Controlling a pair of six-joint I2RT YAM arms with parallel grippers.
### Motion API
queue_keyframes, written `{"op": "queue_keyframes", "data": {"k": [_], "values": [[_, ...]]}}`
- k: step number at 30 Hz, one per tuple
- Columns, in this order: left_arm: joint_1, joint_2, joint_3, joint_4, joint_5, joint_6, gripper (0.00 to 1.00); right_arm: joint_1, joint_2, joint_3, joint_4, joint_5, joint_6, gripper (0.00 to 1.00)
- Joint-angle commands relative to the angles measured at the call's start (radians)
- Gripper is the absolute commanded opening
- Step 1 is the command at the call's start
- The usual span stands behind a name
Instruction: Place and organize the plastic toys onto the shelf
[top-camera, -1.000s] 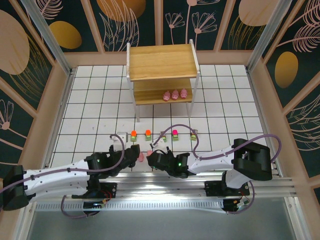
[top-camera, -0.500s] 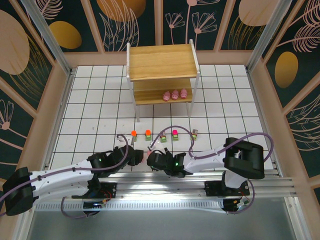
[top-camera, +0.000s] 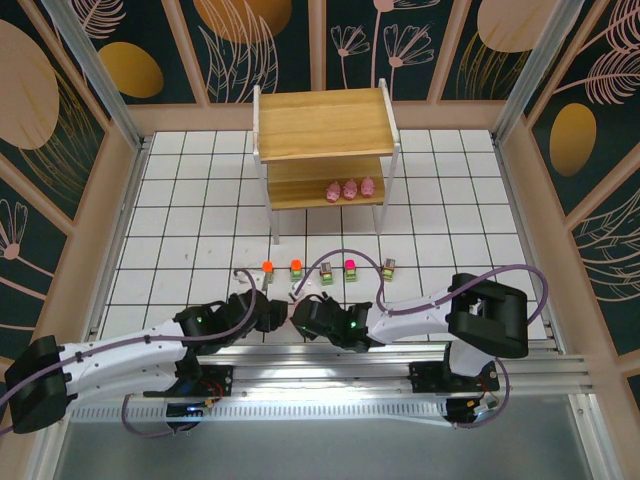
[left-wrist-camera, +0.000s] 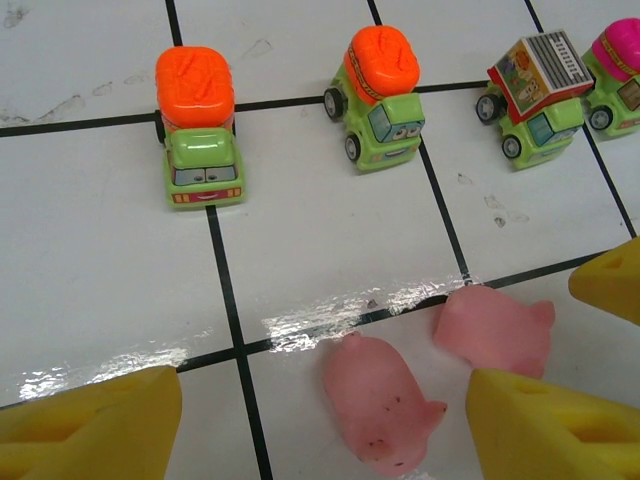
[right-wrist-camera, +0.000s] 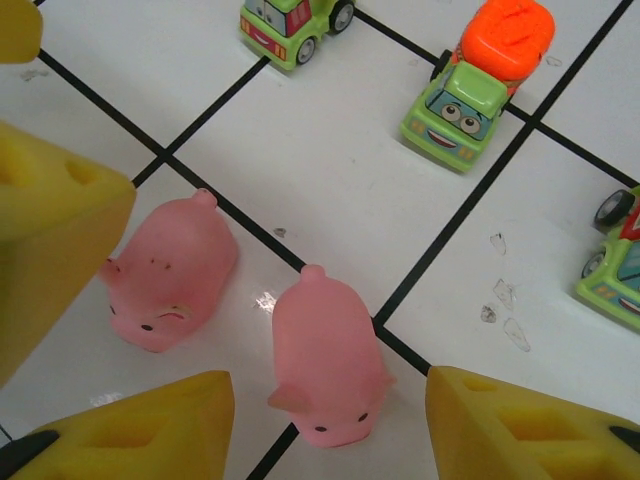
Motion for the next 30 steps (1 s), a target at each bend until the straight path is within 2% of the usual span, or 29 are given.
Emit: {"op": "queue_keyframes", "data": {"k": [1, 30], "values": [[0.013, -0.027, -0.015, 0.005, 0.005, -0.009, 0.75, -0.004, 0.015, 0.012, 0.039, -0.021, -0.054, 0.53], [0.063, -0.016, -0.036, 0.041, 0.051, 0.0, 0.75, -0.041, 0.09, 0.015, 0.08, -0.068, -0.099, 0.48]]}}
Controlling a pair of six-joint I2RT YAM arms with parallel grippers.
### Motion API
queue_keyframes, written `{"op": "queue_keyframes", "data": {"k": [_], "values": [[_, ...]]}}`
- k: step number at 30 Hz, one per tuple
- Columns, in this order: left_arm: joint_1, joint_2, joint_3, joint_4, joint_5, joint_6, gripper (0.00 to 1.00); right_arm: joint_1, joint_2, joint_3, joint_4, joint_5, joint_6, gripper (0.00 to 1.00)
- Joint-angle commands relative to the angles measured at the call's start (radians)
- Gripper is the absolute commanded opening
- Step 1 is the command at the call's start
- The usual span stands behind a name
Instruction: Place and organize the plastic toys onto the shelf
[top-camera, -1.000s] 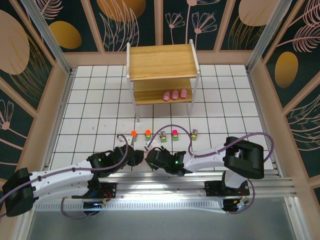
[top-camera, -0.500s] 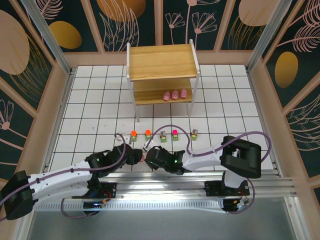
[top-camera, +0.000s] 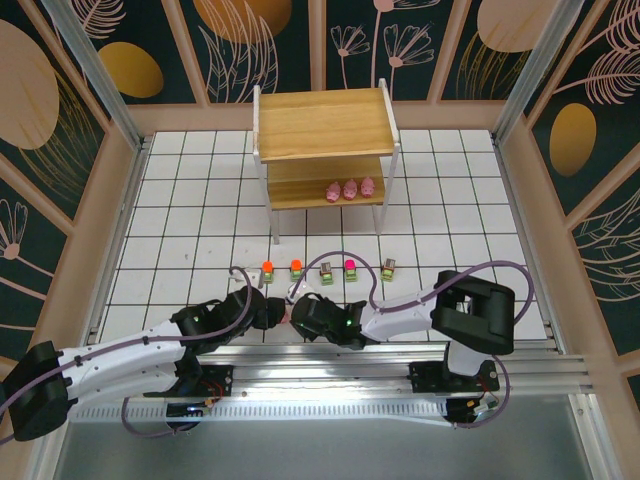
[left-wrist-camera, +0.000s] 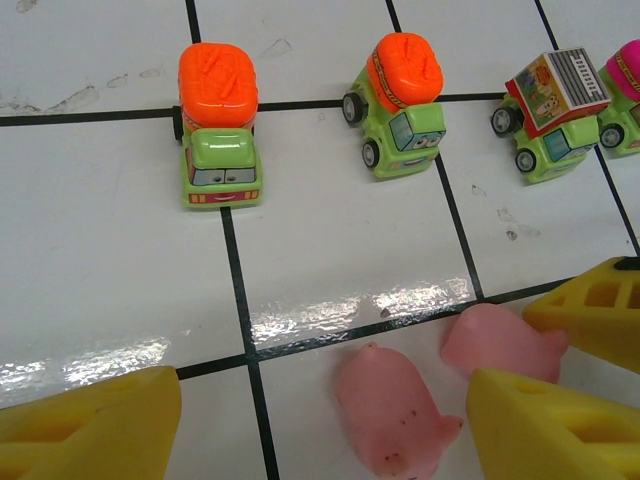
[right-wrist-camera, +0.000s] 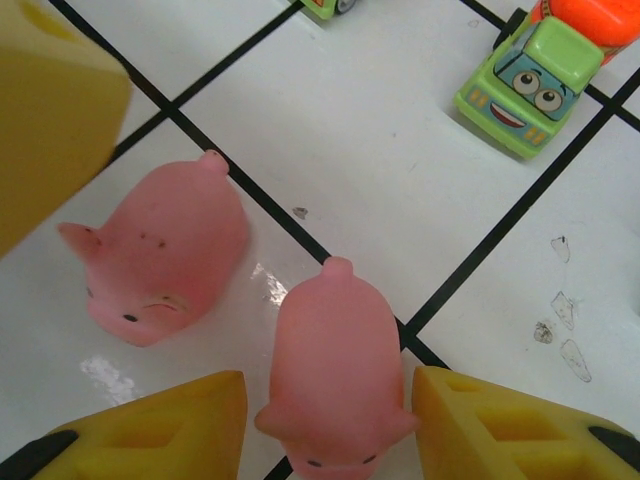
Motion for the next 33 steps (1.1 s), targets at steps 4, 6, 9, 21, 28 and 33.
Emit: {"op": "queue_keyframes", "data": {"k": [4, 6, 9, 21, 28, 33], "values": [[0.007, -0.001, -0.016, 0.014, 0.009, 0.006, 0.75, -0.018, 0.02, 0.014, 0.034, 0.006, -0.02, 0.48], [0.008, -0.002, -0.017, 0.014, 0.011, 0.005, 0.76, -0.019, 0.024, 0.016, 0.034, 0.009, -0.024, 0.47], [0.009, -0.002, -0.017, 0.016, 0.012, 0.006, 0.75, -0.02, 0.028, 0.019, 0.035, 0.009, -0.027, 0.45], [0.012, 0.009, -0.024, 0.033, 0.023, 0.013, 0.75, -0.015, -0.027, -0.025, 0.029, 0.028, -0.008, 0.3], [0.014, 0.029, -0.024, 0.064, 0.036, 0.032, 0.75, -0.013, -0.106, -0.056, -0.005, 0.058, 0.03, 0.3], [0.014, 0.056, -0.024, 0.098, 0.066, 0.062, 0.75, -0.021, -0.159, -0.039, -0.072, 0.115, 0.073, 0.3]]}}
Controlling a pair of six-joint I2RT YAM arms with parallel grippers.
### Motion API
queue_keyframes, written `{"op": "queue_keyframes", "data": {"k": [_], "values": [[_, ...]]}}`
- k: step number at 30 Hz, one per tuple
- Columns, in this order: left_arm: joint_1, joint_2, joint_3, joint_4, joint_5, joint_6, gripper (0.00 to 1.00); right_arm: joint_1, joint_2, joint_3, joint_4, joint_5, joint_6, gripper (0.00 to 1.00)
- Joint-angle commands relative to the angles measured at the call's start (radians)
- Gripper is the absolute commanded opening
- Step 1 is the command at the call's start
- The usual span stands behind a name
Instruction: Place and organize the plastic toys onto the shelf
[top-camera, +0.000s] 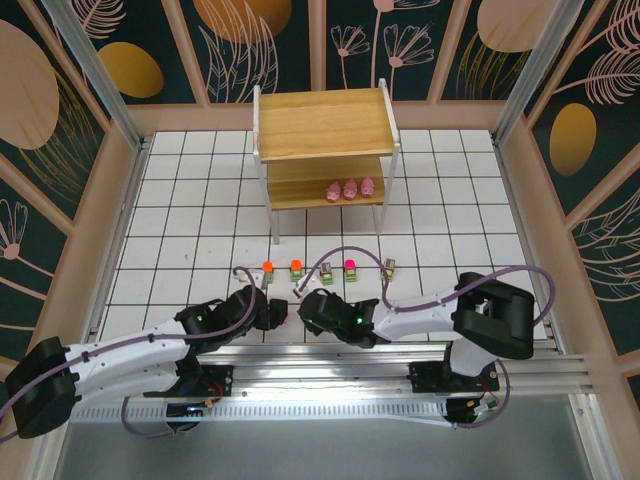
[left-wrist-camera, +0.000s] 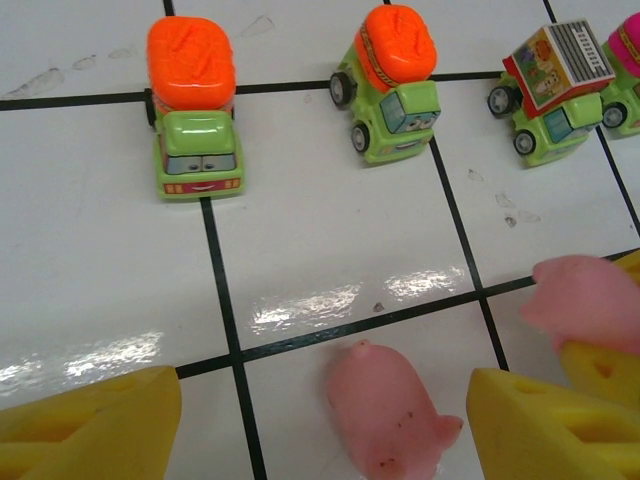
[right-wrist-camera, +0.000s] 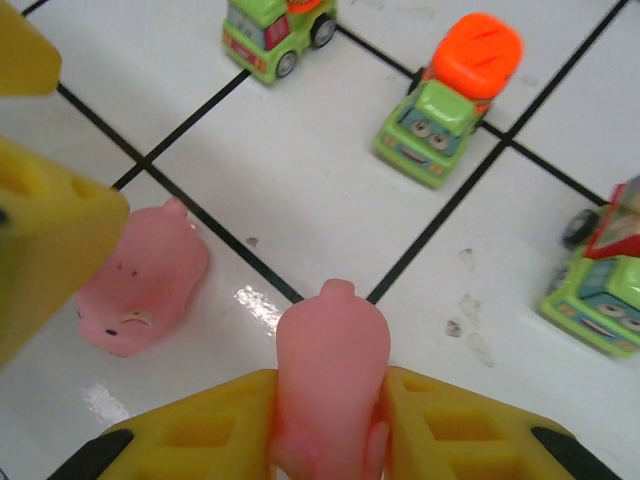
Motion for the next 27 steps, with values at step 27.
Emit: {"op": "queue_keyframes", "data": {"k": [27], "values": [[-0.075, -0.039, -0.014, 0.091, -0.055, 0.107, 0.71, -0.297, 0.009, 0.533, -0.404, 0.248, 0.302, 0.29]]}}
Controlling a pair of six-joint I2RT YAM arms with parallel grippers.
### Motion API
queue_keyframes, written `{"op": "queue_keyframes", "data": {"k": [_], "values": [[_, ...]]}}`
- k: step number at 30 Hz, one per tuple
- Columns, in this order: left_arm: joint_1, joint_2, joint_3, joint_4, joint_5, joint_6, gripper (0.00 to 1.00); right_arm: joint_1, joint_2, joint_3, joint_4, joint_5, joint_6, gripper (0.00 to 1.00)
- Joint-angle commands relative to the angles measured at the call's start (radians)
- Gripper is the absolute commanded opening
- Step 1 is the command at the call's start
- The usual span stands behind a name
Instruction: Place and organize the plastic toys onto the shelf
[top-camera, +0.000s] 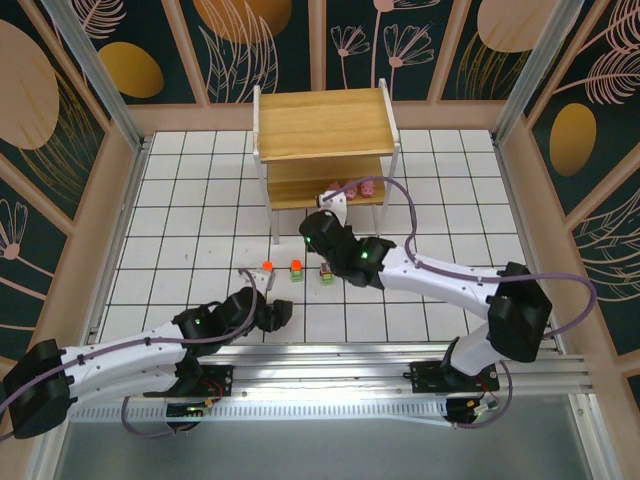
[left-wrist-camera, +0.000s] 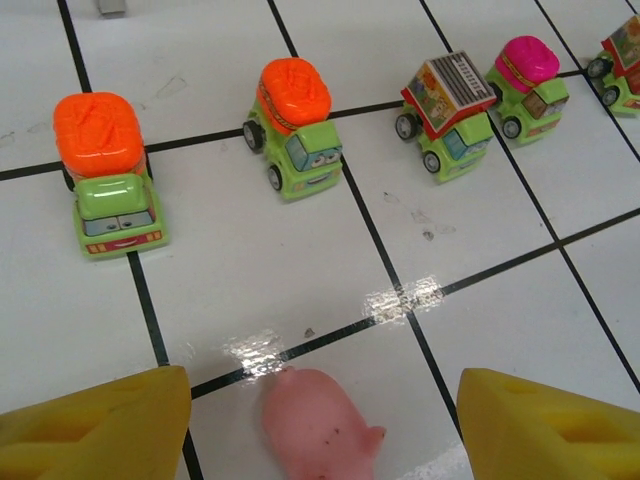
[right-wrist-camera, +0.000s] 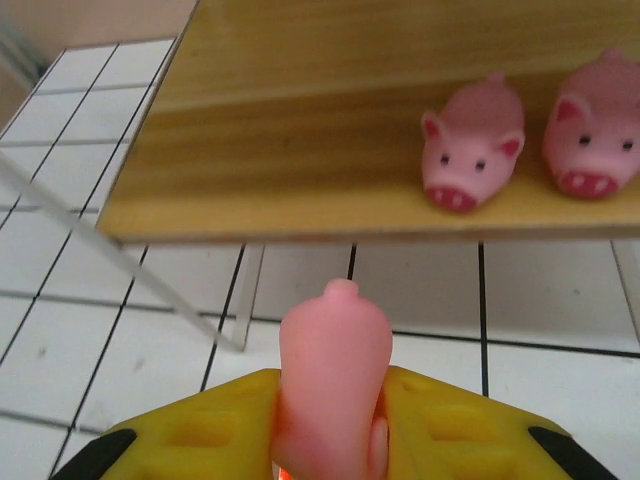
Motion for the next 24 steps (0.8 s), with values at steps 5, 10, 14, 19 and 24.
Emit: {"op": "queue_keyframes", "data": {"k": [5, 10, 14, 19, 24], "values": [[-0.062, 0.027, 0.013, 0.001, -0.096, 0.001, 0.7, -0.048, 0.109, 0.146, -0.118, 0.04, 0.065, 0.29], [-0.067, -0.005, 0.003, 0.0, -0.099, -0.001, 0.7, -0.067, 0.141, 0.176, -0.113, 0.041, 0.073, 0.29], [-0.066, -0.026, -0.004, 0.0, -0.099, -0.004, 0.7, -0.076, 0.163, 0.197, -0.106, 0.058, 0.067, 0.29], [-0.066, -0.026, -0.005, 0.0, -0.095, -0.005, 0.7, -0.078, 0.181, 0.221, -0.094, 0.068, 0.05, 0.29], [-0.067, -0.027, -0.004, 0.0, -0.096, -0.005, 0.7, -0.086, 0.201, 0.24, -0.089, 0.082, 0.038, 0.29]]}}
